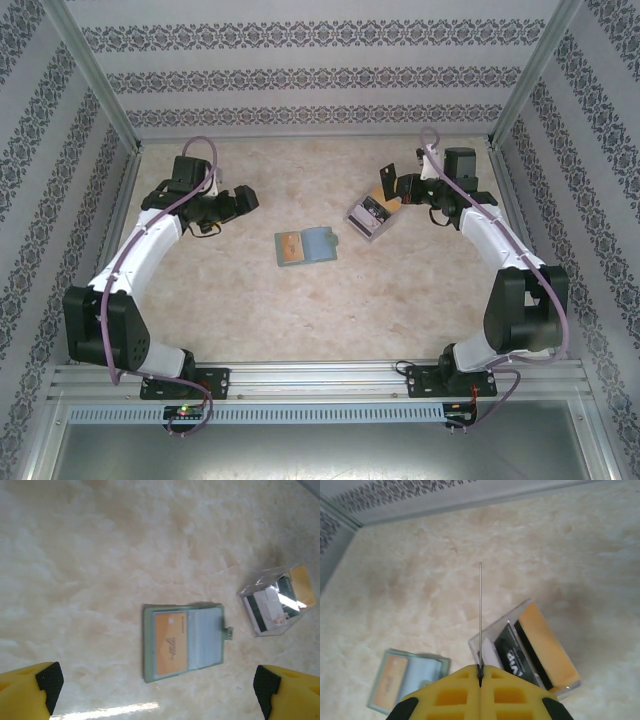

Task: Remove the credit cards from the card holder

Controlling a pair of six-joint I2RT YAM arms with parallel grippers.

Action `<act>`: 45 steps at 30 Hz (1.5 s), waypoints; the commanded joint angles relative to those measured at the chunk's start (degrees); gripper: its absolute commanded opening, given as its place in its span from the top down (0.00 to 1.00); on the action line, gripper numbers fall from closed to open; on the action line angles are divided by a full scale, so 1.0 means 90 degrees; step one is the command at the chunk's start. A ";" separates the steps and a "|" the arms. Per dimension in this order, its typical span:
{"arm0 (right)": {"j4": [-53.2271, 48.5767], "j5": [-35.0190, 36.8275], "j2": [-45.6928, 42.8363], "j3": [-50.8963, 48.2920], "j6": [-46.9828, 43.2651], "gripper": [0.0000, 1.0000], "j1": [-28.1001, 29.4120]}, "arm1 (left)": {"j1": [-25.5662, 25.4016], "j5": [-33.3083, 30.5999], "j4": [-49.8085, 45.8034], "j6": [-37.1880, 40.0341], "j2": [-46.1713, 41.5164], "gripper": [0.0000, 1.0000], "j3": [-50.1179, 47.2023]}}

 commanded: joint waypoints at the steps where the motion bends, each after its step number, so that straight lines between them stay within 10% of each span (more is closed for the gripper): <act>1: -0.0370 0.0228 0.0115 0.0183 -0.1498 1.00 0.0032 | 0.0123 -0.0493 -0.0600 0.0639 -0.0180 0.00 0.0214; 18: -0.1169 0.0727 0.1360 0.0960 -0.3677 1.00 0.0644 | 0.0218 -0.0350 -0.0556 0.0614 -0.0115 0.00 0.0108; 45: -0.1412 0.1326 0.1886 0.1242 -0.3893 0.93 0.0710 | 0.0213 -0.0060 -0.0442 0.0517 -0.0056 0.00 -0.0028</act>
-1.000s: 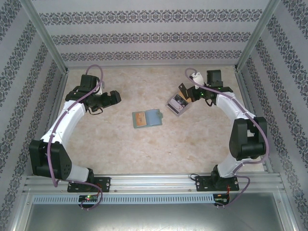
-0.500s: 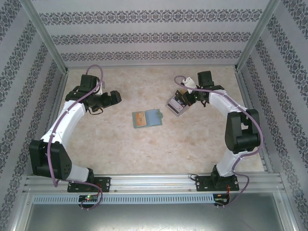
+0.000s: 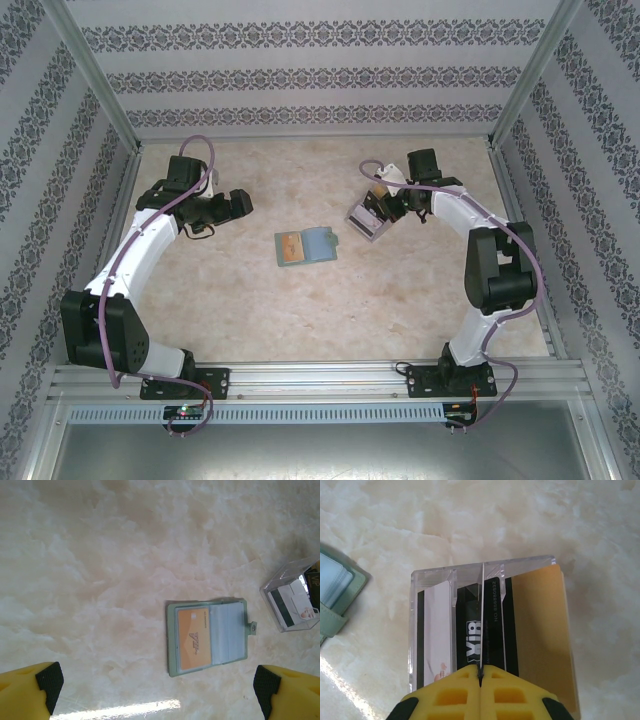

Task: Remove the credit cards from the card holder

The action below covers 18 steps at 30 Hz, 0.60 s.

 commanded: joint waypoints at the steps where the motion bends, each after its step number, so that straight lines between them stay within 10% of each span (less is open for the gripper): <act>1: -0.0176 0.0174 0.0098 0.0234 -0.0091 0.87 0.0058 | 0.0082 0.0131 -0.0048 -0.0006 0.0014 0.01 -0.0077; 9: -0.0273 0.0734 -0.0384 0.0404 0.0804 0.52 0.0140 | 0.0088 0.0160 -0.0037 -0.0025 -0.0006 0.00 -0.0092; 18: -0.0309 0.1374 -0.1256 0.0097 0.3181 0.41 0.1093 | 0.0086 -0.0136 0.0225 -0.0281 -0.0053 0.01 -0.0322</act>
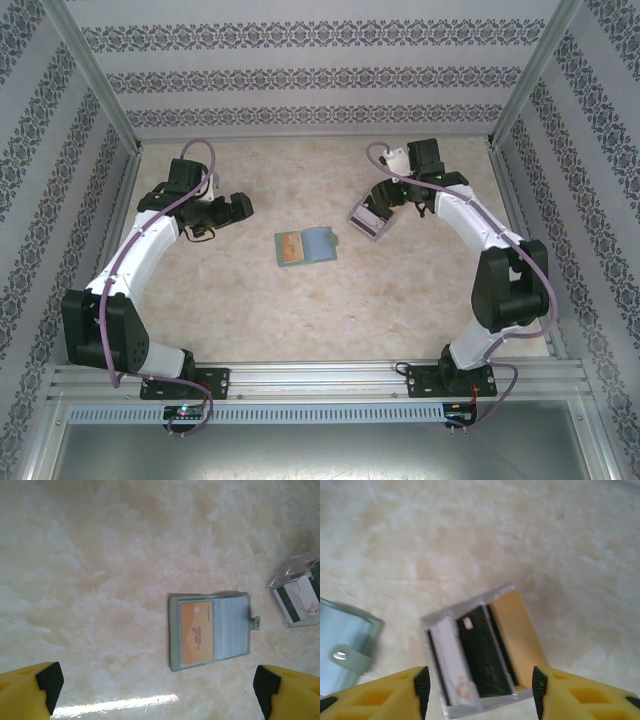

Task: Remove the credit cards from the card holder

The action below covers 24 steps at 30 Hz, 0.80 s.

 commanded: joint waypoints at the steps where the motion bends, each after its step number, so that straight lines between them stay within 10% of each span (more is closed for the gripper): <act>1: -0.0047 0.0619 -0.0341 -0.0224 0.1507 0.41 0.0832 | 0.0072 -0.0265 0.0212 -0.0227 -0.0059 0.01 -0.0149; 9: 0.0130 0.1299 0.0200 -0.0046 0.3289 0.39 0.2488 | 0.0128 -0.0589 0.0253 -0.0324 -0.0131 0.01 -0.0285; 24: 0.0285 0.0663 0.2253 0.1132 0.4669 0.33 0.3017 | 0.0160 -0.0324 0.0549 -0.0403 -0.0242 0.01 -0.0614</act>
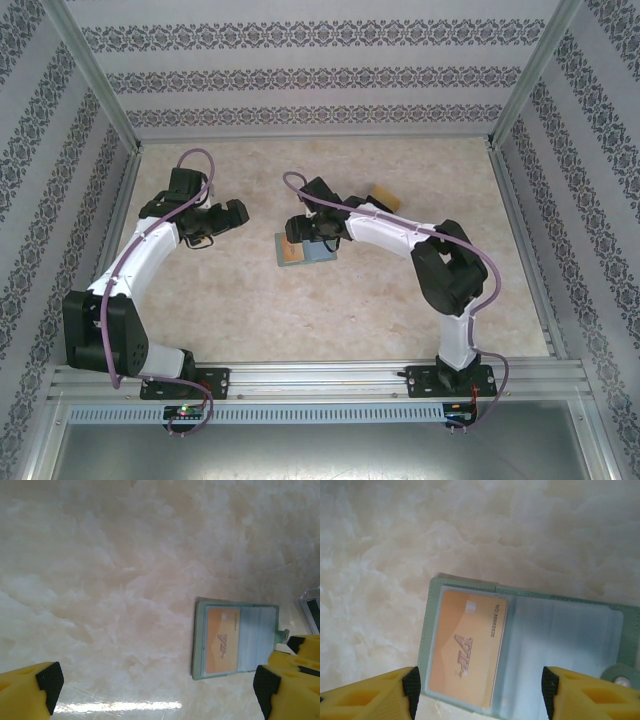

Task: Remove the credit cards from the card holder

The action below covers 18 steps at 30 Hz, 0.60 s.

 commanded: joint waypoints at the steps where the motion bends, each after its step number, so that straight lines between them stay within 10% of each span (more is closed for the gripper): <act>1: 0.0052 -0.0220 0.0409 0.0420 0.0435 0.33 -0.0093 | 0.0087 0.0101 0.0241 -0.0137 -0.0112 0.01 -0.0094; 18: -0.0363 0.0100 0.0908 -0.0035 0.0581 0.37 -0.0391 | 0.0084 0.0974 0.0528 -0.0298 0.0192 0.00 -0.0077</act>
